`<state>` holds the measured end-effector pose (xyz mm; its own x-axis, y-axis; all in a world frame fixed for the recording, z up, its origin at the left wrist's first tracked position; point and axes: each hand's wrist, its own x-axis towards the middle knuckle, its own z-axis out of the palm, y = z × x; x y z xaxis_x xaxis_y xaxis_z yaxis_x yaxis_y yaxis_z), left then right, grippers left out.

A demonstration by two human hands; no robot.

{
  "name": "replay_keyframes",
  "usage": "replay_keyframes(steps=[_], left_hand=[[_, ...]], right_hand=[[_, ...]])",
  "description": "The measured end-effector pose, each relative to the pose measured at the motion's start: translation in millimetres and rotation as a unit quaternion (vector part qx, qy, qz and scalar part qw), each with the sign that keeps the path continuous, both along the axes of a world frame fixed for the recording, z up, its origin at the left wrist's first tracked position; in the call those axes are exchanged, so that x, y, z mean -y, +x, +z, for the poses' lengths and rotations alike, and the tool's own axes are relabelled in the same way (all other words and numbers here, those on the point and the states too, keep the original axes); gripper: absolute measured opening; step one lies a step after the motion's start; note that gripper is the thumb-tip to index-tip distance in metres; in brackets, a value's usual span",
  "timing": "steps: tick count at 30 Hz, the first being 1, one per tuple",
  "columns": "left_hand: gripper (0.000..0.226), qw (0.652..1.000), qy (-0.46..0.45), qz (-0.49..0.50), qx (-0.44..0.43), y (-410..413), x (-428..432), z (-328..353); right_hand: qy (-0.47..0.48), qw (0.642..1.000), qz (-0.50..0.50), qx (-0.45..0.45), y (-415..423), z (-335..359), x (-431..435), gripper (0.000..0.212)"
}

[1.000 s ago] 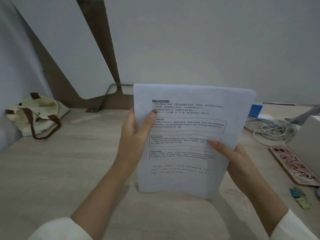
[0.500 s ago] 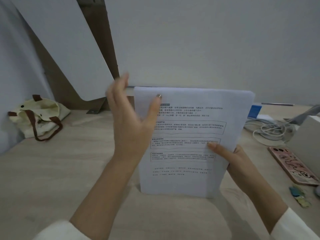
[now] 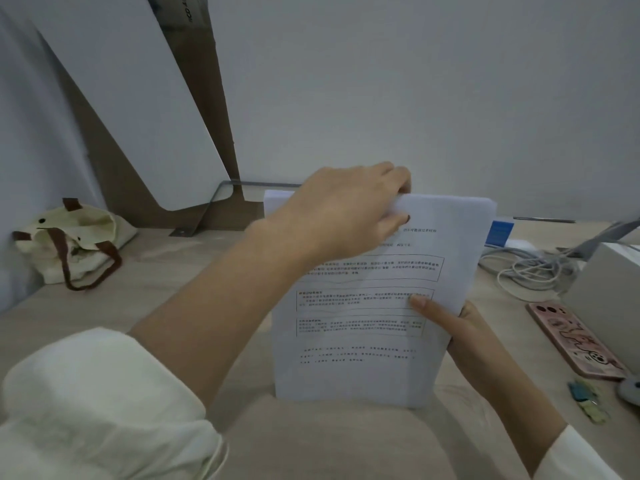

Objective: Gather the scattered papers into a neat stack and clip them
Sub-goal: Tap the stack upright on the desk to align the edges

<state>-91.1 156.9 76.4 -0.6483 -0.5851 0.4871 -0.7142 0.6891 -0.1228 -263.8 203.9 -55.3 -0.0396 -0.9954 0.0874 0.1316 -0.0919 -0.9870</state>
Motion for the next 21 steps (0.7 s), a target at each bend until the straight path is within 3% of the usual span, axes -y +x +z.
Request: replay_keyframes(steps=[9, 13, 16, 18, 21], left_hand=[[0.041, 0.986, -0.088, -0.136, -0.029, 16.0, 1.6, -20.2], [0.036, 0.993, 0.01, -0.098, -0.063, 9.5, -2.7, -7.3], [0.038, 0.991, 0.134, -0.013, -0.01, 4.5, 4.8, 8.7], [0.029, 0.981, 0.192, 0.004, 0.029, 3.9, 10.3, 14.7], [0.021, 0.984, 0.174, -0.006, 0.029, 4.3, 11.8, 12.4]], right_hand=[[-0.005, 1.0, -0.011, 0.012, 1.0, -3.8, 2.3, 0.027], [-0.008, 1.0, -0.009, 0.01, 0.4, -5.6, 3.2, 0.029], [-0.008, 1.0, -0.007, 0.001, 2.3, -5.0, 4.1, 0.03], [-0.012, 1.0, -0.009, 0.002, 2.7, -5.0, 4.7, 0.028], [-0.012, 1.0, 0.0, 0.007, 2.3, -5.1, 6.0, 0.027]])
